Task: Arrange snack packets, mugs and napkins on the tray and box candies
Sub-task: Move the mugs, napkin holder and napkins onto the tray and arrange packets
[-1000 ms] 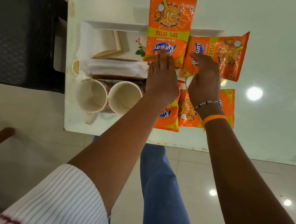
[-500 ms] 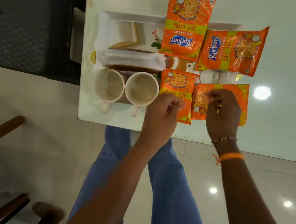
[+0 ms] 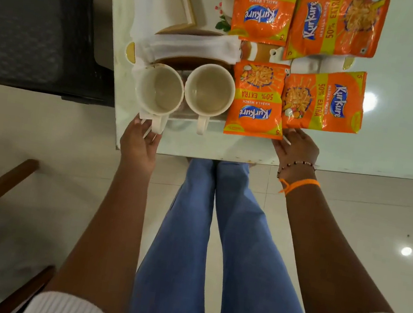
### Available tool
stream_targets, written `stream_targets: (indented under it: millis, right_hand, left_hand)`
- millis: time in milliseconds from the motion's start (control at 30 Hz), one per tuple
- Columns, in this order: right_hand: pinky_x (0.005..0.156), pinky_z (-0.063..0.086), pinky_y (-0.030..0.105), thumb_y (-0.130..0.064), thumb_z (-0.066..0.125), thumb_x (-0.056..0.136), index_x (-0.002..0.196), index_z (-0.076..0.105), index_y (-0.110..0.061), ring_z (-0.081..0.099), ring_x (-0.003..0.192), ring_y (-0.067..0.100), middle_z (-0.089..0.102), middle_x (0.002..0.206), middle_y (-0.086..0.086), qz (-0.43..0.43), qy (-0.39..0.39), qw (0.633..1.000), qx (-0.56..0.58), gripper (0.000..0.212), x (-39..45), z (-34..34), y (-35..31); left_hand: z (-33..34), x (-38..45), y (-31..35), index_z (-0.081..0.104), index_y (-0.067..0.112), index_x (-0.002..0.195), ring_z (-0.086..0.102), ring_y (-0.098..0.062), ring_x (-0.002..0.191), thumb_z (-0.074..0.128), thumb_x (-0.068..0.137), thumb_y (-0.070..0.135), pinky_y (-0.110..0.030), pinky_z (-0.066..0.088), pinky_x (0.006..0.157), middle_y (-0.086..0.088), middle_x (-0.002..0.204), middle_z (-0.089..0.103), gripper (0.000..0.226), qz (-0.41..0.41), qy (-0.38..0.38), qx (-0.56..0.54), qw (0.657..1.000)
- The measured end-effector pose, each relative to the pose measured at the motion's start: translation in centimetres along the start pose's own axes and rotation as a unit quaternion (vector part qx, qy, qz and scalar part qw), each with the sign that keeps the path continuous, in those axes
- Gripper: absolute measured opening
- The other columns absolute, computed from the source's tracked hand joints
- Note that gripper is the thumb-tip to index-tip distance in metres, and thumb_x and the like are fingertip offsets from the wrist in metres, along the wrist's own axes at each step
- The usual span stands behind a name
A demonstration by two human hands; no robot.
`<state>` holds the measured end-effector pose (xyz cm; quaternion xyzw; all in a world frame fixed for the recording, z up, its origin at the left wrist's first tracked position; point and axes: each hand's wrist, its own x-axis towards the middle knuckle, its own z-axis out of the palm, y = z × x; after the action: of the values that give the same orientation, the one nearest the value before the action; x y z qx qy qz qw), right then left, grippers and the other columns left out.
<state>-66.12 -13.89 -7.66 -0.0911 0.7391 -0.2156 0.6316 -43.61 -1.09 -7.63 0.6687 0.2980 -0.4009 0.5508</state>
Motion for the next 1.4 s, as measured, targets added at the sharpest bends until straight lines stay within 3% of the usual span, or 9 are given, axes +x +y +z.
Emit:
stream_targets:
  millis: [200,367,500,600,700,800,900,967,1400]
  right_hand:
    - [0.099,0.047,0.041,-0.001,0.042,0.093,0.122,0.050,0.003,0.055,0.119,0.032,0.055,0.130,0.020,-0.006,0.019,1.000,0.008,0.031,0.7,0.7,0.7]
    - [0.064,0.061,0.026,-0.012,0.029,0.099,0.090,0.059,-0.017,0.073,0.067,0.006,0.075,0.067,-0.010,-0.011,-0.040,0.996,0.079,0.032,1.8,-0.6,1.5]
    - [0.065,0.060,0.023,-0.010,0.024,0.099,0.099,0.058,-0.010,0.073,0.074,0.009,0.077,0.073,-0.007,-0.019,-0.033,0.997,0.060,0.034,1.8,-1.0,1.0]
    - [0.101,0.045,0.036,-0.007,0.014,0.099,0.132,0.036,0.003,0.054,0.118,0.025,0.058,0.126,0.012,-0.023,0.000,0.999,0.027,0.042,1.7,-0.6,0.4]
    - [0.104,0.040,0.040,-0.003,0.025,0.098,0.134,0.034,0.007,0.044,0.130,0.034,0.048,0.134,0.021,-0.022,0.024,0.999,0.028,0.038,1.6,-0.1,0.3]
    - [0.095,0.049,0.037,-0.001,0.045,0.091,0.124,0.048,0.007,0.057,0.117,0.032,0.059,0.125,0.021,-0.025,0.051,0.998,0.035,0.034,1.0,0.4,0.0]
    - [0.061,0.057,0.029,0.003,0.057,0.083,0.081,0.064,0.000,0.069,0.060,0.015,0.072,0.058,0.004,-0.038,0.087,0.995,0.035,0.008,1.0,0.8,-0.2]
    - [0.044,0.052,0.021,0.005,0.062,0.078,0.058,0.056,-0.007,0.059,0.035,0.007,0.060,0.034,-0.005,-0.041,0.119,0.991,0.041,0.023,1.4,1.0,-0.2]
    - [0.042,0.049,0.016,0.008,0.061,0.077,0.052,0.052,-0.007,0.050,0.028,0.003,0.053,0.028,-0.009,-0.060,0.142,0.984,0.086,0.030,1.6,0.8,-0.4]
  left_hand:
    - [0.2,1.1,1.5,0.053,0.004,0.119,0.058,-0.025,0.113,0.048,0.095,0.006,-0.027,0.052,0.081,-0.014,0.120,0.060,0.025,-0.009,-0.015,0.094,0.995]
    - [-0.2,1.9,2.1,0.051,0.002,0.127,0.059,-0.024,0.111,0.046,0.094,0.002,-0.032,0.050,0.091,-0.012,0.125,0.057,0.032,0.002,-0.030,0.144,0.989]
    - [-0.4,1.9,2.0,0.050,0.003,0.128,0.059,-0.021,0.106,0.047,0.094,0.003,-0.033,0.049,0.093,-0.013,0.132,0.055,0.034,0.001,-0.035,0.131,0.991]
    - [-0.4,1.9,1.9,0.050,0.003,0.128,0.059,-0.020,0.105,0.047,0.095,0.003,-0.033,0.049,0.094,-0.014,0.132,0.055,0.033,-0.003,-0.037,0.121,0.992]
    - [-0.3,1.9,1.8,0.050,0.004,0.129,0.058,-0.021,0.108,0.047,0.094,0.004,-0.032,0.049,0.093,-0.013,0.134,0.054,0.034,-0.012,-0.042,0.109,0.993]
    - [-0.2,2.1,1.9,0.051,0.004,0.128,0.056,-0.021,0.115,0.046,0.094,0.001,-0.030,0.049,0.093,-0.012,0.136,0.053,0.035,-0.017,-0.048,0.118,0.992]
    - [-0.1,2.4,2.3,0.054,0.003,0.125,0.057,-0.019,0.109,0.047,0.093,-0.002,-0.028,0.050,0.092,-0.012,0.133,0.055,0.034,-0.013,-0.041,0.135,0.990]
    - [-0.1,2.5,2.5,0.054,0.002,0.125,0.057,-0.019,0.108,0.048,0.092,-0.002,-0.027,0.050,0.090,-0.012,0.132,0.056,0.033,-0.008,-0.038,0.142,0.989]
    - [0.5,2.5,2.3,0.058,0.001,0.119,0.064,-0.010,0.085,0.054,0.089,-0.001,-0.021,0.055,0.067,-0.001,0.103,0.065,0.030,0.011,-0.044,0.117,0.992]
